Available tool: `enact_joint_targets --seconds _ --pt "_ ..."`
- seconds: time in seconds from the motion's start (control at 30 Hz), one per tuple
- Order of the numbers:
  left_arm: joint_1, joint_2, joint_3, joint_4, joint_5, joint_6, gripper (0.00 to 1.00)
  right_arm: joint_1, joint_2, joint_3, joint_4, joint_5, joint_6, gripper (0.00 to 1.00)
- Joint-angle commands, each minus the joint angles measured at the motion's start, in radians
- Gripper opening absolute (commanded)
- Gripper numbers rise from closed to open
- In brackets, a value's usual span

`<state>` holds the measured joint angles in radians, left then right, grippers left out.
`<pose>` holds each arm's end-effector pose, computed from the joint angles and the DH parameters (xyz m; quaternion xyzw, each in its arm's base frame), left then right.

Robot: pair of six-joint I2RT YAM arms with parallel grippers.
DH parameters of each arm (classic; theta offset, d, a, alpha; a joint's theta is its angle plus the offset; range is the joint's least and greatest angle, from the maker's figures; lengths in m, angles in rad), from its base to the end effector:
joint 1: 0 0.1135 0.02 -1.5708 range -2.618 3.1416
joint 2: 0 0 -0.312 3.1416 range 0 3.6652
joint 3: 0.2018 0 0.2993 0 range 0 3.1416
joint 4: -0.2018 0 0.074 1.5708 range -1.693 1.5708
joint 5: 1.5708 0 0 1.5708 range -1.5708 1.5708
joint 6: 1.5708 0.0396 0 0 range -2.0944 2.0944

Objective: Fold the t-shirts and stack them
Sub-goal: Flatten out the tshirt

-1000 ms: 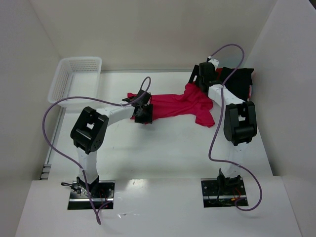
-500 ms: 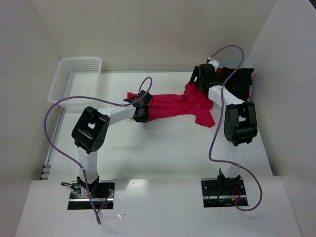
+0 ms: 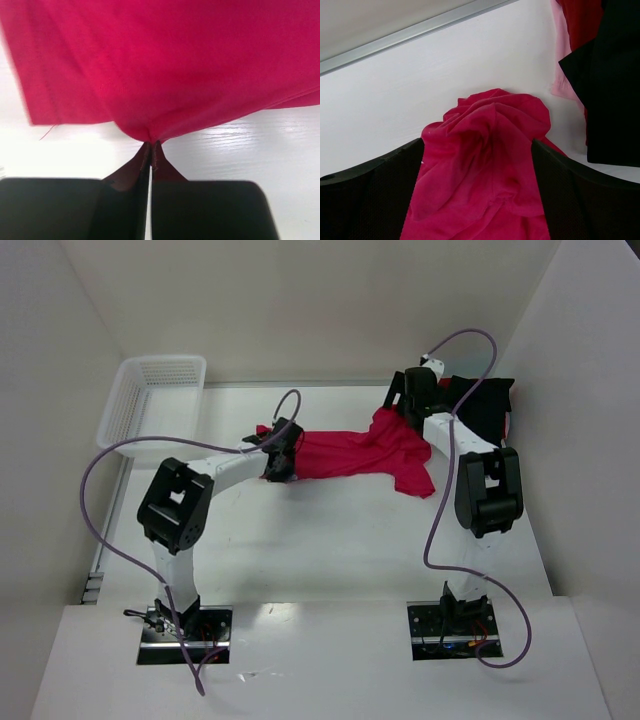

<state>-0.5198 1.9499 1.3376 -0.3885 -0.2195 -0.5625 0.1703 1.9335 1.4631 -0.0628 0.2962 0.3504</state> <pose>0.4128 -0.2263 0.1891 -0.0511 0.9530 -0.0539 0.2937 0.5101 0.0760 0.2689 0.1501 0.8488 0.0024 0.5069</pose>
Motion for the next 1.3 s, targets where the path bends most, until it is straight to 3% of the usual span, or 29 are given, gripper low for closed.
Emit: enact_joint_targets --seconds 0.0,0.07,0.43,0.83,0.93,1.27 --pt "0.064 -0.129 0.032 -0.050 -0.041 0.030 0.00 -0.008 -0.071 -0.006 0.050 0.003 -0.005 0.94" --pt "0.102 -0.180 0.032 -0.062 -0.041 0.030 0.00 -0.020 -0.071 -0.006 0.050 -0.018 0.005 1.00" --pt "0.205 -0.296 0.003 -0.127 -0.095 0.096 0.00 -0.029 -0.100 -0.047 0.060 -0.124 -0.016 1.00" --pt "0.302 -0.256 0.107 -0.127 -0.086 0.124 0.00 -0.029 -0.194 -0.210 0.006 -0.195 -0.045 1.00" --pt "0.360 -0.256 0.107 -0.127 -0.060 0.133 0.00 -0.029 -0.194 -0.219 0.006 -0.195 -0.045 0.99" --pt "0.403 -0.229 0.098 -0.116 -0.055 0.164 0.00 -0.029 -0.151 -0.199 0.058 -0.287 -0.074 0.95"
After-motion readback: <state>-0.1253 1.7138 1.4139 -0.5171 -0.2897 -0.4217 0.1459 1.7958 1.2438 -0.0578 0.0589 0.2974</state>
